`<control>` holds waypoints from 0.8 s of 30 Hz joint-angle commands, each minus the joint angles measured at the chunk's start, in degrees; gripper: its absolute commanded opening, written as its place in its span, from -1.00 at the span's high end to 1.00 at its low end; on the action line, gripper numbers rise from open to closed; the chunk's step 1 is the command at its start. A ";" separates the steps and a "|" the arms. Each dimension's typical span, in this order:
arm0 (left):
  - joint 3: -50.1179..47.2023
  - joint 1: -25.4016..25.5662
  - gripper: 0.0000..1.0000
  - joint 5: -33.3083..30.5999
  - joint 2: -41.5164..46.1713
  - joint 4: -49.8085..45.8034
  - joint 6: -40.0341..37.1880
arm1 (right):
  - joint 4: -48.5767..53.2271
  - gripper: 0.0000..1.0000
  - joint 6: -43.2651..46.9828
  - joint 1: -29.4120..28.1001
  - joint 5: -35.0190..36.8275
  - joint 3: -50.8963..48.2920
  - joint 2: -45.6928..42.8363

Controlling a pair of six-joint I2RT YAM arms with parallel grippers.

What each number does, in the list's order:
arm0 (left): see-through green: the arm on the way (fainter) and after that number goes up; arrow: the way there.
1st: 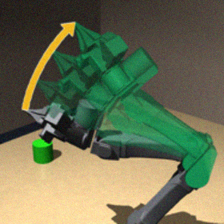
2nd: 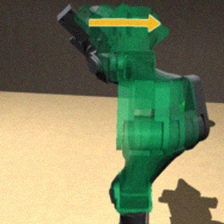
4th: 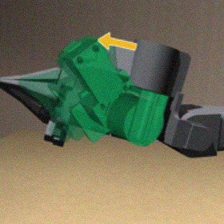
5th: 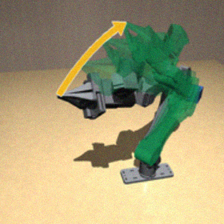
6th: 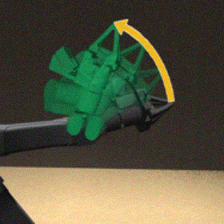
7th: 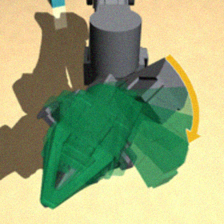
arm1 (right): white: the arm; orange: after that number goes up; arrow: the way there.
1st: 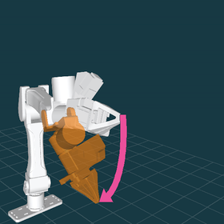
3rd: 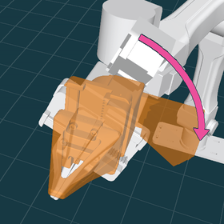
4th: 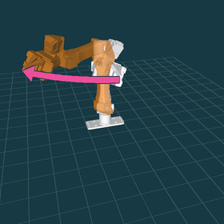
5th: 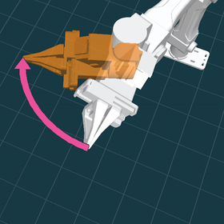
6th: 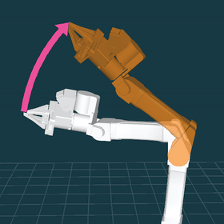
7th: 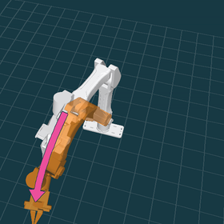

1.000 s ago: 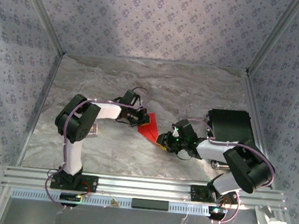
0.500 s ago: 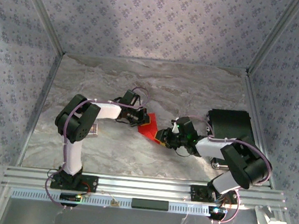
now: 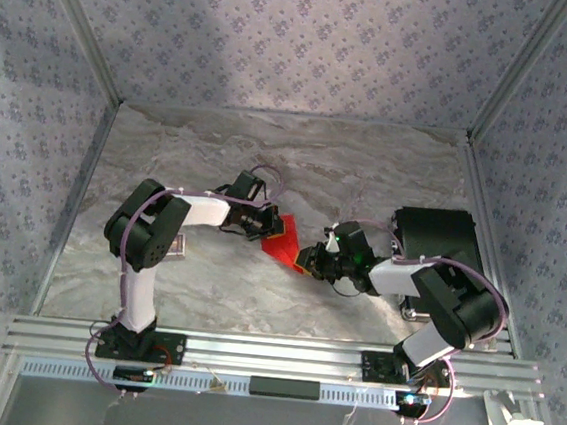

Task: Fold a paper plane with a square sheet of paper (pick it up from the middle)
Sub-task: Turn over the paper at the center of the table.

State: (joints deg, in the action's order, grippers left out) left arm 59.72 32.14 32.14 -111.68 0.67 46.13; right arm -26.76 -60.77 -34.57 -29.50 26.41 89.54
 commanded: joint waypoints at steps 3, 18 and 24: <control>-2.16 -0.17 0.95 -1.98 1.47 -2.48 0.86 | -1.63 0.79 1.25 0.20 -1.33 -0.08 -0.12; -6.79 0.22 0.27 -17.67 22.04 -4.90 -5.15 | 20.91 0.96 17.55 -2.25 11.48 2.68 -16.90; -9.49 0.11 0.14 -21.83 27.88 -4.05 -5.37 | 32.23 0.96 26.17 -4.84 22.80 6.49 -25.05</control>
State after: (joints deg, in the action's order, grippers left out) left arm 51.42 32.25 13.67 -86.21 -2.98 42.19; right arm -3.31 -41.80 -38.65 -14.90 30.22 67.18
